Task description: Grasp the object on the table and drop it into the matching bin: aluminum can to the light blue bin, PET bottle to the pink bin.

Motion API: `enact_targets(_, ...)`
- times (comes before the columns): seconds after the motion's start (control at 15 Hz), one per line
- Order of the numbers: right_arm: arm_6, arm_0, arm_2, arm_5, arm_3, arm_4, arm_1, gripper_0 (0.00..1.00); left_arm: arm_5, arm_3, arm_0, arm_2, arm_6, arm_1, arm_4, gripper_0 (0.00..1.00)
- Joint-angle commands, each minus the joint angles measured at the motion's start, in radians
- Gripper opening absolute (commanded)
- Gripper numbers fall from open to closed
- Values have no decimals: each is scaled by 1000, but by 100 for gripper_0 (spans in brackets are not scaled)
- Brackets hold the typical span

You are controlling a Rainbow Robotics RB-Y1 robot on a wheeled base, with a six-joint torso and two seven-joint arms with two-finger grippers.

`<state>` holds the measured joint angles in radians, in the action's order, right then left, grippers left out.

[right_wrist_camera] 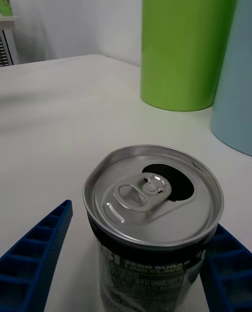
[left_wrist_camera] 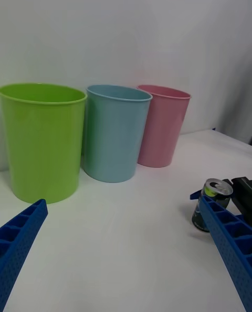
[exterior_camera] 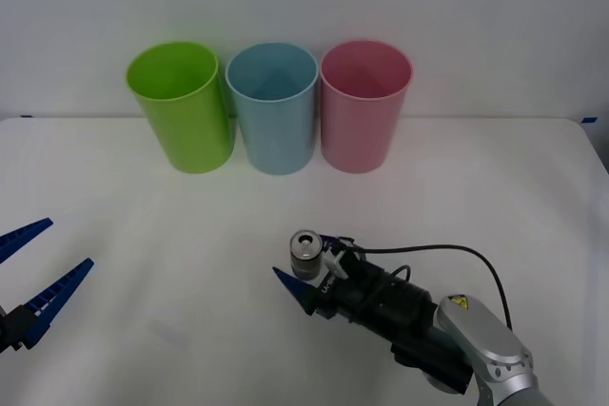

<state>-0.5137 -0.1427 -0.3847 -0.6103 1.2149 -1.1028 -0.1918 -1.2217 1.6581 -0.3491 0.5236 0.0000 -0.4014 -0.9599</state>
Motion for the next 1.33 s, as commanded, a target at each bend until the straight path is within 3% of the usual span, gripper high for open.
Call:
enact_targets(0.07,1,0,1,1,0,1,0,0,0,0,0,0,0,0,0,100)
enact_targets(0.73,18,9,26,-11,40,37,-8,0,0,0,0,0,0,0,0,100)
enact_targets(1.33,218,78,20,75,330,34,-38,0,0,0,0,0,0,0,0,100)
